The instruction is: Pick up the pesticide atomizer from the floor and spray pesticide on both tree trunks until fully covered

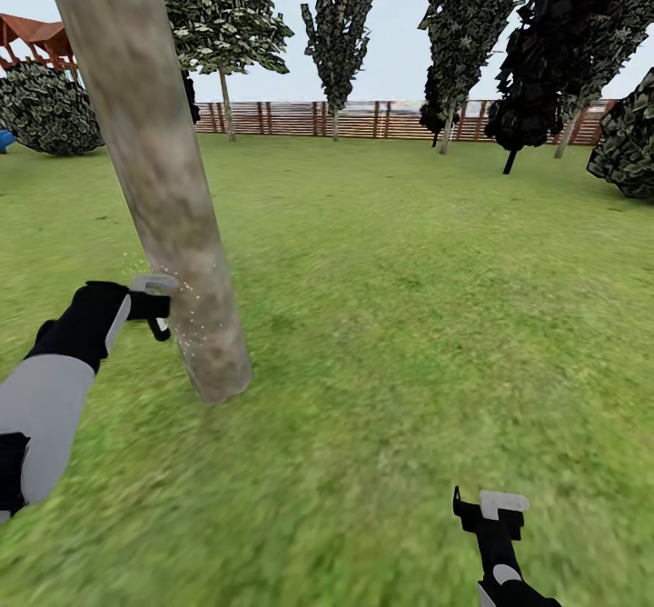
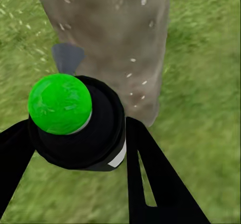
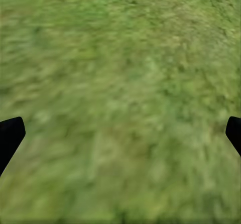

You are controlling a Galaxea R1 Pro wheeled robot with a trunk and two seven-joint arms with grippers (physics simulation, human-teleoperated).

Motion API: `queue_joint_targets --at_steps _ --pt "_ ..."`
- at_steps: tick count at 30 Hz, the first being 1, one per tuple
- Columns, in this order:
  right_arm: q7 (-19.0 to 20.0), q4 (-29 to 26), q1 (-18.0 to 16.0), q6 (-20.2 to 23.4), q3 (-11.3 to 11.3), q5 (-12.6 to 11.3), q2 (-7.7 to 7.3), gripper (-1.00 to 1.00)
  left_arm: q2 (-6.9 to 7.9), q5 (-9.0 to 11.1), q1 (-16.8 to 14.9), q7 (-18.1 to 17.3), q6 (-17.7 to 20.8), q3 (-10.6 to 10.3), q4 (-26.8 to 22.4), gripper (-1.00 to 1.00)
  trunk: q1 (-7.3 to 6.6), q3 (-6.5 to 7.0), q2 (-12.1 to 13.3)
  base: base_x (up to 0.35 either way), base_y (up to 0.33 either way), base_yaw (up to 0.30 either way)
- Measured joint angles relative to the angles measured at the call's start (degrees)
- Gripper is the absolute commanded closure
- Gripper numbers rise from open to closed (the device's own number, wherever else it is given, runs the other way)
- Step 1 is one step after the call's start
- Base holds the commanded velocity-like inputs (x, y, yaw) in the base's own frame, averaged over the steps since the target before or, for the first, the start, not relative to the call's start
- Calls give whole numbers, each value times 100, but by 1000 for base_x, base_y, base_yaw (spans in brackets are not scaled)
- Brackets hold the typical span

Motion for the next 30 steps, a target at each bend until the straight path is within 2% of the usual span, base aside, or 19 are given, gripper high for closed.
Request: queue_joint_targets --at_steps 3,5,7,11,18,20,24,28,30 --pt "0 -1 0 1 0 0 0 -100 76 -49 -5 -6 90 2 -62 100 0 0 0 0 0 0" --pt "0 0 0 1 0 0 0 -100 387 -111 130 -8 67 -5 -42 100 1 -1 0 10 0 0" --pt "0 1 0 2 0 0 0 -100 457 -25 432 -15 39 -8 -44 100 1 -2 1 204 0 0" --pt "0 -1 0 -1 0 0 0 -100 418 3 704 1 24 12 -36 100 1 -1 1 270 0 0" --pt "0 -1 0 -3 1 2 0 -100 428 -29 1057 61 -23 34 -23 100 1 -1 1 27 0 0" --pt "0 -1 0 -3 0 0 0 -100 429 -9 1227 74 -593 40 16 100 0 -1 0 0 0 0" --pt "0 -1 0 -1 0 0 0 -100 412 53 1248 73 -770 37 131 100 0 0 0 19 0 0" --pt "0 -1 0 -1 -1 0 0 -100 360 78 1249 71 -784 51 131 100 0 -1 0 255 57 0" --pt "0 -1 0 -2 -1 1 0 -100 238 100 1256 65 -796 53 141 100 0 -1 0 313 74 0"
